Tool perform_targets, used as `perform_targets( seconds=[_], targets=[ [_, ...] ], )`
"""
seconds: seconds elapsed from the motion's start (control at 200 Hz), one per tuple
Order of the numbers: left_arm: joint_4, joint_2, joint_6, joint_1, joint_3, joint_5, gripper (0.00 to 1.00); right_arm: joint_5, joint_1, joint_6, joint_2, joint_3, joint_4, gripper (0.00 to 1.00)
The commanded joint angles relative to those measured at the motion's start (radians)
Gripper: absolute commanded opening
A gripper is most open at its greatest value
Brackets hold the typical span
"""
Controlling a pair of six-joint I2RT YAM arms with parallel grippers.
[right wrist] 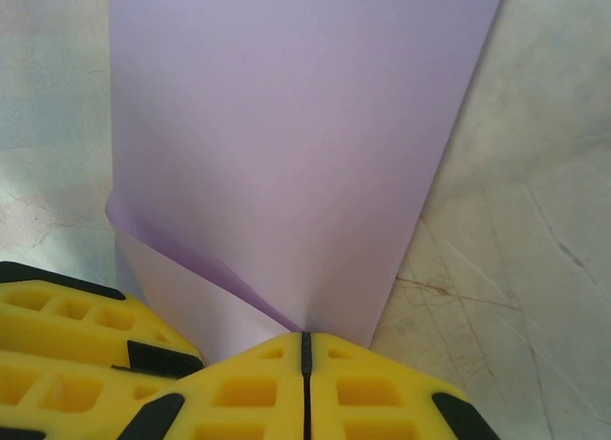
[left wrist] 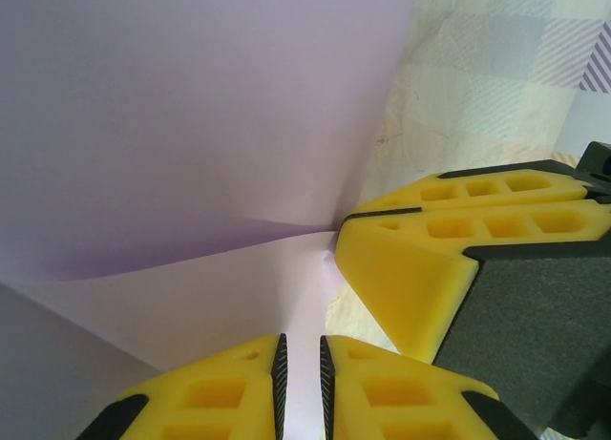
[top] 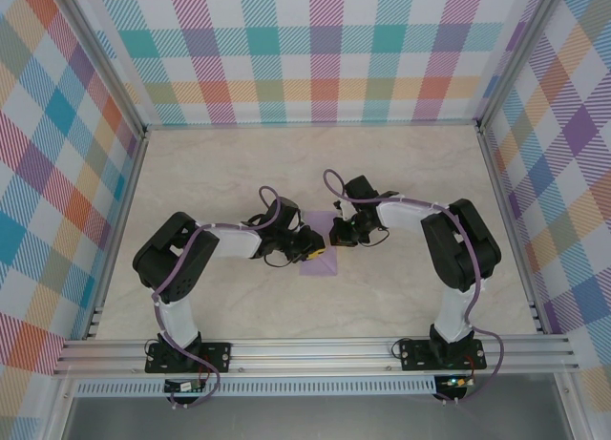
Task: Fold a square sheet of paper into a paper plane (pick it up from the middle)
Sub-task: Fold the triangle a second time at the center of the table.
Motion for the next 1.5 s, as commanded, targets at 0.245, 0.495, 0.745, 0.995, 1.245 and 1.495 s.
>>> perform_targets(
  seconds=[0.245, 0.495, 0.745, 0.995, 1.245, 1.495],
  targets=[
    [-0.030, 0.020, 0.023, -0.015, 0.010, -0.013, 0.19, 0.002, -0.004, -0.020, 0.030, 0.020, -0.019, 0.07],
    [-0.045, 0.025, 0.020, -0.015, 0.000, -0.029, 0.19, 0.001, -0.004, -0.023, 0.039, 0.025, -0.024, 0.07],
    [-0.062, 0.024, 0.013, -0.016, -0.018, -0.050, 0.18, 0.004, -0.004, -0.024, 0.046, 0.025, -0.026, 0.07],
    [-0.095, 0.031, 0.007, -0.018, -0.025, -0.070, 0.18, 0.008, -0.005, -0.022, 0.040, 0.036, -0.041, 0.10],
    [-0.173, 0.029, 0.010, -0.022, -0.033, -0.121, 0.16, 0.074, -0.004, 0.012, -0.090, 0.074, -0.103, 0.25],
    [-0.221, 0.035, 0.020, -0.040, -0.022, -0.168, 0.14, -0.031, 0.009, 0.097, -0.185, -0.038, -0.057, 0.15]
  ],
)
